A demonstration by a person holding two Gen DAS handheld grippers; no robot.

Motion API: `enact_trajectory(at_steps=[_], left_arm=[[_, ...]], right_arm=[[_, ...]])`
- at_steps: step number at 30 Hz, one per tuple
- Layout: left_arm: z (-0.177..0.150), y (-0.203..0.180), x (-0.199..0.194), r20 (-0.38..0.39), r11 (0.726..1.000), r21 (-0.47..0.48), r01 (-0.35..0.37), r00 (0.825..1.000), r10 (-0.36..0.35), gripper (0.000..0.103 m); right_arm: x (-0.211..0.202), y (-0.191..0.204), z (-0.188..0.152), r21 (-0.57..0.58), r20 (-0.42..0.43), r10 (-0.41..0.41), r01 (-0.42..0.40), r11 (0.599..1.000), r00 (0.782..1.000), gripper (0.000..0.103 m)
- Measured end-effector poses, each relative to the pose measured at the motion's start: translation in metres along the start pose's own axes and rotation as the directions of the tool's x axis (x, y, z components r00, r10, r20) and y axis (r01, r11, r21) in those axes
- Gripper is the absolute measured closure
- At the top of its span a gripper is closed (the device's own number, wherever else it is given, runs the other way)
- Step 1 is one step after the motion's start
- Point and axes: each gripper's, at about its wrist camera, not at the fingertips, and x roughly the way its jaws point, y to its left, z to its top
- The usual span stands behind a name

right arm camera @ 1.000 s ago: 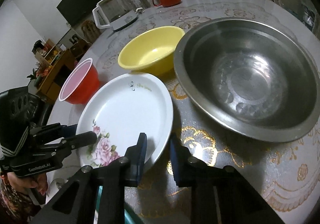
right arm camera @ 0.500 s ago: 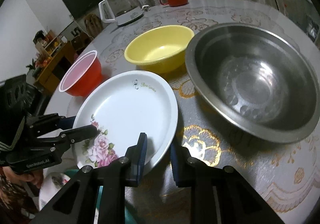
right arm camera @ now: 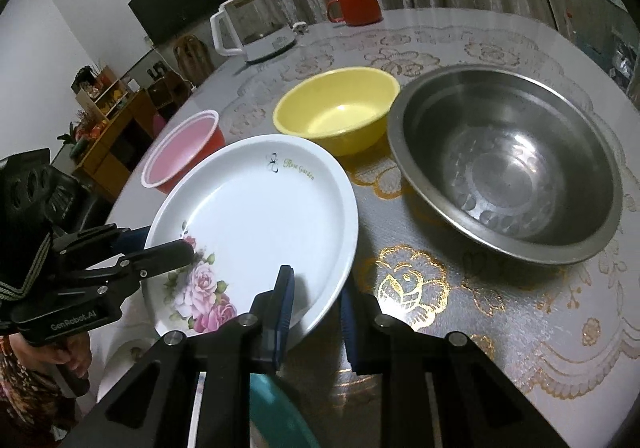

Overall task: Organize plates and bowls
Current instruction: 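Lift the floral plate with both tools and carry it over the plate stack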

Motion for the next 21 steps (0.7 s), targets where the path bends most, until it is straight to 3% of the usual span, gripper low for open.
enact_trajectory(at_steps=[11,21], left_arm=[[-0.014,-0.014,-0.035,0.049,1.0,0.008,0.019,0.999,-0.019,0.069],[-0.048,-0.025,-0.067,0.076,0.999,-0.013,0.044,0.996,-0.043,0.069]], right_arm=[[-0.041,0.018,-0.014,-0.014,0.059,0.012,-0.011,1.0,0.998,0.082],[-0.069,0.037,-0.044,-0.008,0.08,0.029,-0.029,1.0,0.996,0.082]])
